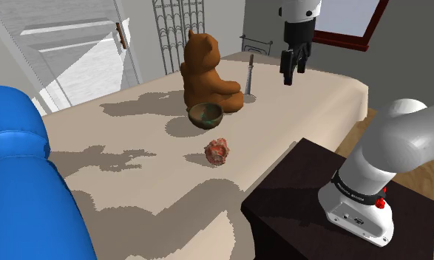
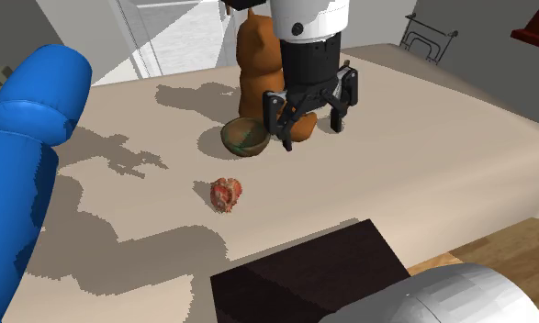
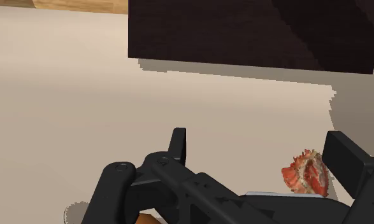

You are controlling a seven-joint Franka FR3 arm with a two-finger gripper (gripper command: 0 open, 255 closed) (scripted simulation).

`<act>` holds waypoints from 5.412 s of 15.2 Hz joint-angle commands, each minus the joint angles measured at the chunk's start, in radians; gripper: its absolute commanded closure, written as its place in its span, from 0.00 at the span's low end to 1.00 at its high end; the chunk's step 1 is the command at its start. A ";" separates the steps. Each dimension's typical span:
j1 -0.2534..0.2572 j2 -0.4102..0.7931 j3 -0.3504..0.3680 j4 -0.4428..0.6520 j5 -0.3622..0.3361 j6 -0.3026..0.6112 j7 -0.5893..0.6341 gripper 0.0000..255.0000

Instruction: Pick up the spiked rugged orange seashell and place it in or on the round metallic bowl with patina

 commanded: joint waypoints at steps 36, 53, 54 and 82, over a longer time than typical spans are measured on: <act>0.237 0.990 -0.034 0.084 0.721 1.038 -0.678 0.00; 0.239 1.037 -0.018 0.095 0.753 1.075 -0.701 1.00; 0.239 1.037 -0.018 0.095 0.753 1.075 -0.701 1.00; 0.293 0.764 -0.042 -0.104 0.600 1.036 -0.176 0.00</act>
